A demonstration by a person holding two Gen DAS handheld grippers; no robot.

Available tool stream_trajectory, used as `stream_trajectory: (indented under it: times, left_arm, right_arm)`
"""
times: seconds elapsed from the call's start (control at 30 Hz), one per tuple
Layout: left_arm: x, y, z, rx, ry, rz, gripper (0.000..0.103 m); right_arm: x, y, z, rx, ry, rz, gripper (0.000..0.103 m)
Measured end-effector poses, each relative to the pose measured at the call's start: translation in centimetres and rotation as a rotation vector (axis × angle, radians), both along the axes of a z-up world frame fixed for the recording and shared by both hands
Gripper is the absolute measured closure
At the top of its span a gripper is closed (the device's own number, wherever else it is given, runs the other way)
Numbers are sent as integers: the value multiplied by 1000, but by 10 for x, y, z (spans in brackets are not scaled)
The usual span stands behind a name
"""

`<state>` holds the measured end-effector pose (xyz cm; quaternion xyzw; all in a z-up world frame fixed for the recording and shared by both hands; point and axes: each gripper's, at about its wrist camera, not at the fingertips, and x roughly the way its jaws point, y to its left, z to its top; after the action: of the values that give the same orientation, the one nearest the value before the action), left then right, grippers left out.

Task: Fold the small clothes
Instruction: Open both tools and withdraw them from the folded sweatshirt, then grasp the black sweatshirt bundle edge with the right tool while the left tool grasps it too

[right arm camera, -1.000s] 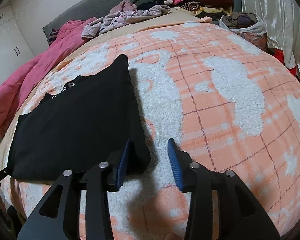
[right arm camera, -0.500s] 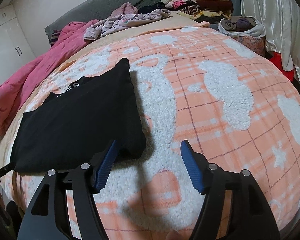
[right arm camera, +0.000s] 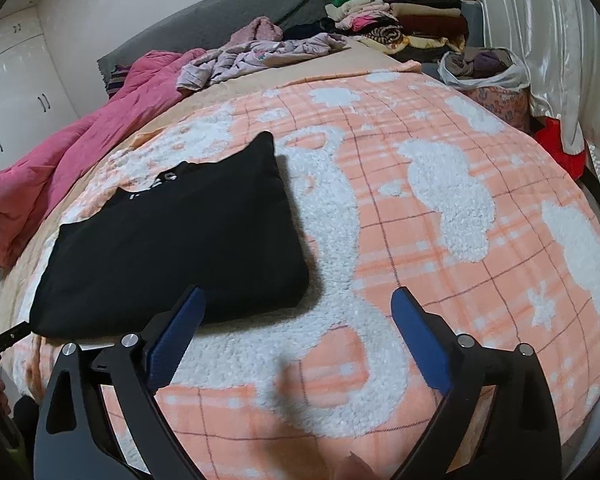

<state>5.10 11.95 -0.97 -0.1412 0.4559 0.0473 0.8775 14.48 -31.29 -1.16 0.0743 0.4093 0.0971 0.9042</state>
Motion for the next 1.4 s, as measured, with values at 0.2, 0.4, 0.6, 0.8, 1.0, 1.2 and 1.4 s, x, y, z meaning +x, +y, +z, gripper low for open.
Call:
stream_trajectory:
  times: [0.2,0.4,0.6,0.8,1.0,1.2,1.4]
  left_arm:
    - [-6,0,9,7,-19,5,26]
    - [-11,-2,18,18,-37,7,19]
    - [-16,-3,27,38,-60,12,13]
    - [-17,3,35,66,-80,28,10]
    - [-10,20,42,95,-91,66,10]
    - [4,37,44,105,-81,92,10]
    - [28,51,44,97,-69,116,10]
  right_arm:
    - [-6,5,7,6,-19,19,7]
    - [-10,13,13,8,-35,45,6]
    - [-16,27,22,15,-54,84,6]
    - [-22,55,33,21,-80,162,5]
    - [-27,99,39,11,-103,280,5]
    - [-26,155,27,-21,-98,415,5]
    - [-27,196,10,-46,-81,512,5]
